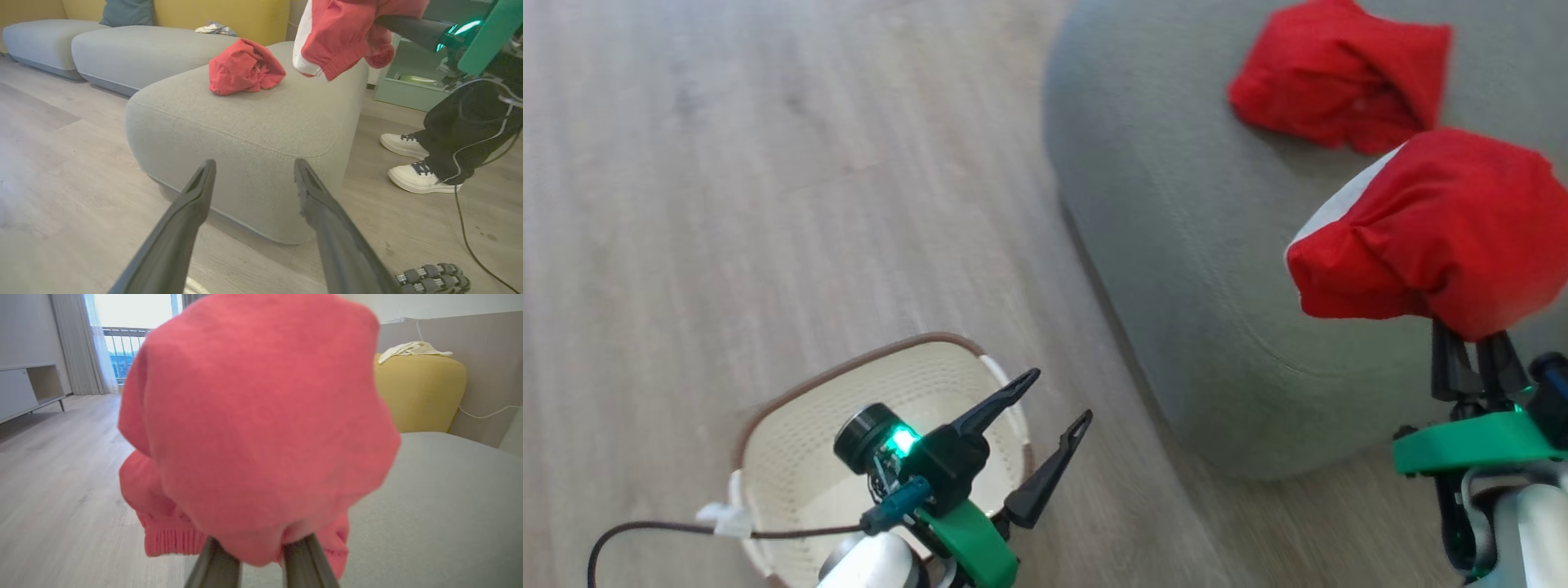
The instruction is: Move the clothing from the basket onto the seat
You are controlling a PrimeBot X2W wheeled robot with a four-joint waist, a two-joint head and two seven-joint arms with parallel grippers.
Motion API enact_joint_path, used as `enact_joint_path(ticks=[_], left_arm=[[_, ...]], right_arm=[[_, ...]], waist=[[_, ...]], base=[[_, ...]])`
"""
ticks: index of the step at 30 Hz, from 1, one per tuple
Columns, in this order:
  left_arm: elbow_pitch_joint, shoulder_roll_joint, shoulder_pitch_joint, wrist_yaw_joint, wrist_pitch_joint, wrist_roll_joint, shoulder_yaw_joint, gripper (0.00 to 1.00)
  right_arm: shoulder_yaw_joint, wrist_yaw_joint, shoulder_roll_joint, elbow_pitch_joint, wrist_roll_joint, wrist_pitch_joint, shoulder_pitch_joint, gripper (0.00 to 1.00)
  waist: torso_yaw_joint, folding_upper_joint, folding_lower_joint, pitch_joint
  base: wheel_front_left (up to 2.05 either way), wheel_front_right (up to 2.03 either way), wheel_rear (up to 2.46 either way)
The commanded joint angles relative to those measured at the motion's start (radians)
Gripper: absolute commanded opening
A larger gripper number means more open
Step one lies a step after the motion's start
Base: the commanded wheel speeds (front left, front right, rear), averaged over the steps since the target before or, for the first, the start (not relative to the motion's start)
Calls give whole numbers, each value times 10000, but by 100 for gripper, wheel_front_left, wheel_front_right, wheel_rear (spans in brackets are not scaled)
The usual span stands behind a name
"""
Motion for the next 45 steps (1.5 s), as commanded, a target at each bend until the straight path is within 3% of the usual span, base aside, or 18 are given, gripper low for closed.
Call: enact_joint_path(ticks=[1, 7, 14, 26, 34, 45], left_arm=[[-406, 61, -481, -8, -49, 85, 285, 100], [-511, 171, -592, -8, -49, 175, 140, 100], [-548, 254, -668, -8, -49, 218, 64, 100], [-612, 372, -727, -8, -49, 246, -115, 100], [-705, 842, -914, -8, -49, 283, -291, 100], [-1059, 2219, -1419, -8, -49, 256, -707, 100]], right_arm=[[160, -2, -5, -402, -32, -65, -299, 0], [13, -2, 156, -472, 58, -65, -207, 0], [-25, -2, 301, -486, 86, -65, -157, 0], [-406, -2, 345, -726, 181, -65, -488, 0], [-1086, -2, -134, -1102, 429, -65, -1801, 0], [-2410, -2, -1021, -334, 1271, -65, -5285, 0]], waist=[[-625, 0, 0, 276], [-1430, 0, 0, 571], [-1904, 0, 0, 720], [-1929, 0, 0, 1026], [-1752, 0, 0, 1871], [-1523, 0, 0, 3985]], base=[[0, 0, 0], [0, 0, 0], [0, 0, 0], [0, 0, 0], [0, 0, 0], [0, 0, 0]])
